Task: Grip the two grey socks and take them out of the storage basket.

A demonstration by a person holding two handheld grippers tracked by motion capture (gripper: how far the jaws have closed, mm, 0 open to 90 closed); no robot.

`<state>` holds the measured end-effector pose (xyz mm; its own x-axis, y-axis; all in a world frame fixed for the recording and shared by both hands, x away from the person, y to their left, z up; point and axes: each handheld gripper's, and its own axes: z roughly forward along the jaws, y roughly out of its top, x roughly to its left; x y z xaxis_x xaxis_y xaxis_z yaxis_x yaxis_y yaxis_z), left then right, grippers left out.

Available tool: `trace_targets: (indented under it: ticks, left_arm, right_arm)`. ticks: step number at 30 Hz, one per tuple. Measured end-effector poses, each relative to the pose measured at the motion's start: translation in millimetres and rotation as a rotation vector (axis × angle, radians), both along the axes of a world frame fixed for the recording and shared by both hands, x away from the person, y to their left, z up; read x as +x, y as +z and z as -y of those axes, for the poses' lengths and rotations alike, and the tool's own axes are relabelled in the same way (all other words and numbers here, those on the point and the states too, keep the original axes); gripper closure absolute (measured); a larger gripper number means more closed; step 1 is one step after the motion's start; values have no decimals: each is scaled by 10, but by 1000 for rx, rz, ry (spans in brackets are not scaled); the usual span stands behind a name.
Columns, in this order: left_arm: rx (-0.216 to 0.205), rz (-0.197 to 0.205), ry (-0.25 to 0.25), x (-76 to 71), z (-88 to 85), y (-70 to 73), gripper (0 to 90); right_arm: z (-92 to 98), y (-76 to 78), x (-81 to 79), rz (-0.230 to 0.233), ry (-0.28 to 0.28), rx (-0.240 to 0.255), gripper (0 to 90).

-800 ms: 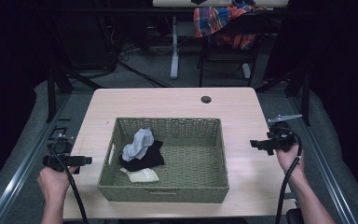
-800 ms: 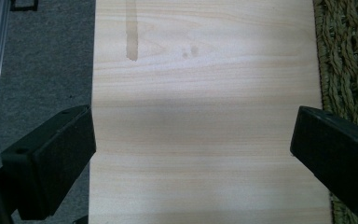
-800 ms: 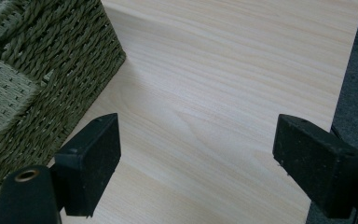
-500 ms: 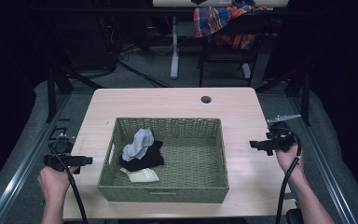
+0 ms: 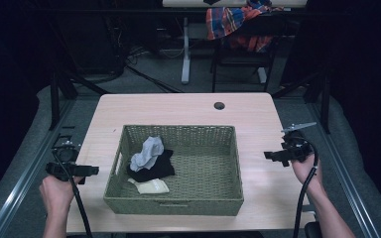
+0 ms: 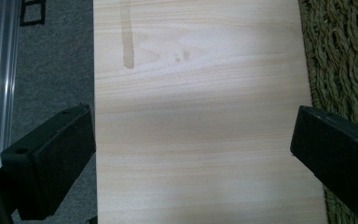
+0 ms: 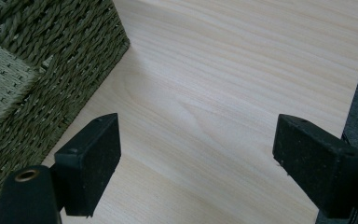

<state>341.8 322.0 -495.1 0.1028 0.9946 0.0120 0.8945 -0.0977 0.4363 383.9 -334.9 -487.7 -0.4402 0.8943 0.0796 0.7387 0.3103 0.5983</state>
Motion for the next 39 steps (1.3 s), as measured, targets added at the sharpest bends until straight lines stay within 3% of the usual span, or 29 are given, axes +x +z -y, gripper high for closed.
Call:
trace_targets:
  ticks: [9, 14, 18, 23, 29, 39]
  left_arm:
    - [5, 3, -9, -4, 4, 24, 3]
    - [13, 26, 0, -10, 21, 74, 3]
    - [9, 53, -12, -12, 64, 224, 1]
    - [3, 50, -32, 1, 106, 321, 1]
    - [-1, 73, -48, 13, 164, 458, 1]
    - [-16, 97, -118, 54, 335, 734, 1]
  right_arm:
    - [1, -21, 4, -3, -4, -1, 149]
    - [4, -29, 6, -3, -7, -5, 149]
    - [-5, -25, 4, -4, -5, -5, 150]
    - [-2, -21, 8, -14, 8, -11, 149]
    - [-6, -22, 14, -34, 18, -17, 150]
    - [1, -29, 17, -46, 25, -12, 149]
